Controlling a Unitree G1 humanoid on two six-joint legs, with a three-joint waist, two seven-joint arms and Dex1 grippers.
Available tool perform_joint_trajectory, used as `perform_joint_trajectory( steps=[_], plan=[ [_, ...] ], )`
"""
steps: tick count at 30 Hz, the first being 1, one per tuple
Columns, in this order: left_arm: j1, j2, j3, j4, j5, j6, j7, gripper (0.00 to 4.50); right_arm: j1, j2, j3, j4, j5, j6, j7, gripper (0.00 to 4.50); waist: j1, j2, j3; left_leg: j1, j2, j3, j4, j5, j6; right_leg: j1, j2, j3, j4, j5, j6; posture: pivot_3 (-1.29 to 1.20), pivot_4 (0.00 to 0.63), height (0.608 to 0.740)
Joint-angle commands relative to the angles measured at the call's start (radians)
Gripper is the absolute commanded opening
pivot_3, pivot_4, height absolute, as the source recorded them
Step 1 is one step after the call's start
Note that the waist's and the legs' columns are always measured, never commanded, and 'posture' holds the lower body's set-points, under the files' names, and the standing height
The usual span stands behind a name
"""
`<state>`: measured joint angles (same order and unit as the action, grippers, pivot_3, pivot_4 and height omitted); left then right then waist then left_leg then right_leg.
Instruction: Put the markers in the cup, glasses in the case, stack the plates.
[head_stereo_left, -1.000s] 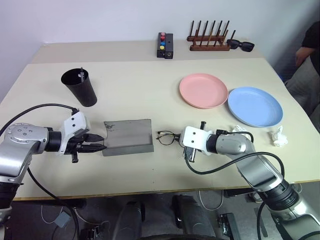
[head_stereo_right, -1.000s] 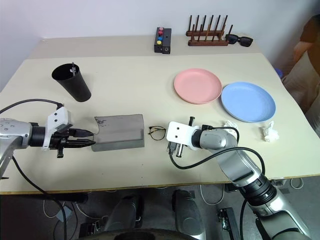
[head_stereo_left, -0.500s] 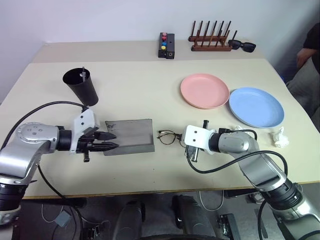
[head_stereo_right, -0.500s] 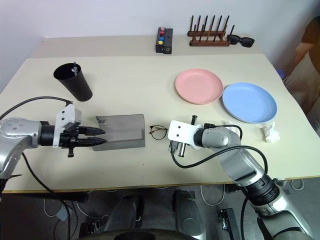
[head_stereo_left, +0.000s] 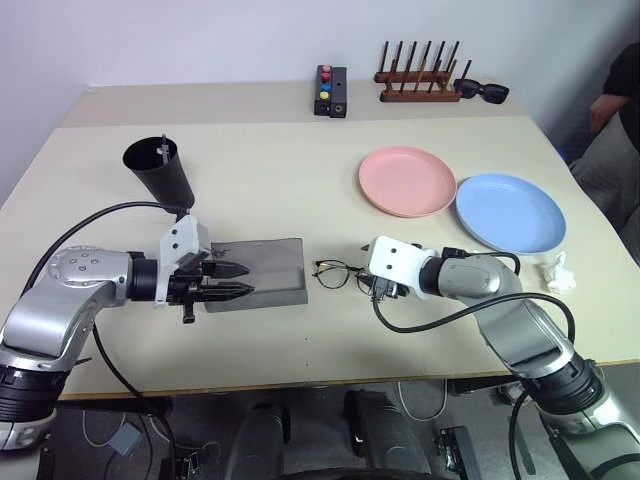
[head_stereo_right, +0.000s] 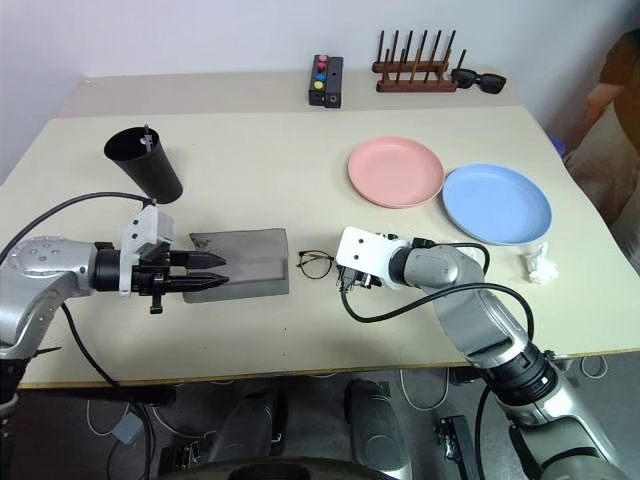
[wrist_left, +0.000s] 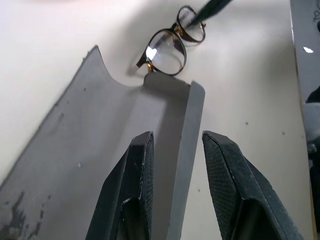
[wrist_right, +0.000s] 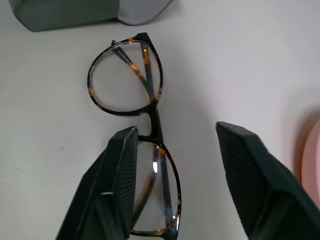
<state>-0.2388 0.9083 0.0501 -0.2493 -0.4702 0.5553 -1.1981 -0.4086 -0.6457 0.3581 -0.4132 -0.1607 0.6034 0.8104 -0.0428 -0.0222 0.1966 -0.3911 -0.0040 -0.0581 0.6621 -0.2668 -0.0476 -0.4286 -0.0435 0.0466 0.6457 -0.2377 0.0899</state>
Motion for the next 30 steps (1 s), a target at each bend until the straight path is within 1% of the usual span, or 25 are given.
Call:
perform_joint_trajectory(
  steps=[1,10,13,15,16,27,30],
  plan=[
    [0.009,0.009,0.002,0.009,0.013,-0.048,-0.013,1.53,-0.022,0.017,0.004,-0.042,-0.002,0.009,-0.006,2.21,0.0,0.0,0.0,0.0,0.0,0.0,0.0,0.0,0.0,0.0,0.0,0.0,0.0,0.0,0.0,0.0,0.15,0.735],
    [0.034,-0.001,-0.005,0.056,0.043,-0.125,-0.027,1.53,-0.033,0.036,0.026,-0.015,-0.023,0.03,-0.019,2.21,0.0,0.0,0.0,0.0,0.0,0.0,0.0,0.0,0.0,0.0,0.0,0.0,0.0,0.0,0.0,0.0,0.15,0.735],
    [0.04,-0.003,-0.004,0.075,0.05,-0.15,-0.033,1.53,-0.036,0.038,0.035,-0.008,-0.034,0.04,-0.022,1.39,0.0,0.0,0.0,0.0,0.0,0.0,0.0,0.0,0.0,0.0,0.0,0.0,0.0,0.0,0.0,0.0,0.15,0.735],
    [0.042,-0.003,-0.004,0.084,0.052,-0.161,-0.036,1.53,-0.037,0.038,0.039,-0.005,-0.038,0.042,-0.022,0.39,0.0,0.0,0.0,0.0,0.0,0.0,0.0,0.0,0.0,0.0,0.0,0.0,0.0,0.0,0.0,0.0,0.15,0.735],
    [0.043,-0.002,-0.004,0.087,0.053,-0.166,-0.037,1.53,-0.038,0.039,0.039,-0.006,-0.038,0.044,-0.022,0.03,0.0,0.0,0.0,0.0,0.0,0.0,0.0,0.0,0.0,0.0,0.0,0.0,0.0,0.0,0.0,0.0,0.15,0.735],
    [0.036,0.003,0.002,0.071,0.046,-0.158,-0.024,1.53,-0.045,0.039,0.032,-0.018,-0.032,0.06,-0.016,0.03,0.0,0.0,0.0,0.0,0.0,0.0,0.0,0.0,0.0,0.0,0.0,0.0,0.0,0.0,0.0,0.0,0.15,0.735],
    [0.026,0.004,-0.001,0.054,0.04,-0.139,-0.014,1.53,-0.054,0.04,0.026,-0.029,-0.031,0.083,-0.015,0.76,0.0,0.0,0.0,0.0,0.0,0.0,0.0,0.0,0.0,0.0,0.0,0.0,0.0,0.0,0.0,0.0,0.15,0.735]
  ],
)
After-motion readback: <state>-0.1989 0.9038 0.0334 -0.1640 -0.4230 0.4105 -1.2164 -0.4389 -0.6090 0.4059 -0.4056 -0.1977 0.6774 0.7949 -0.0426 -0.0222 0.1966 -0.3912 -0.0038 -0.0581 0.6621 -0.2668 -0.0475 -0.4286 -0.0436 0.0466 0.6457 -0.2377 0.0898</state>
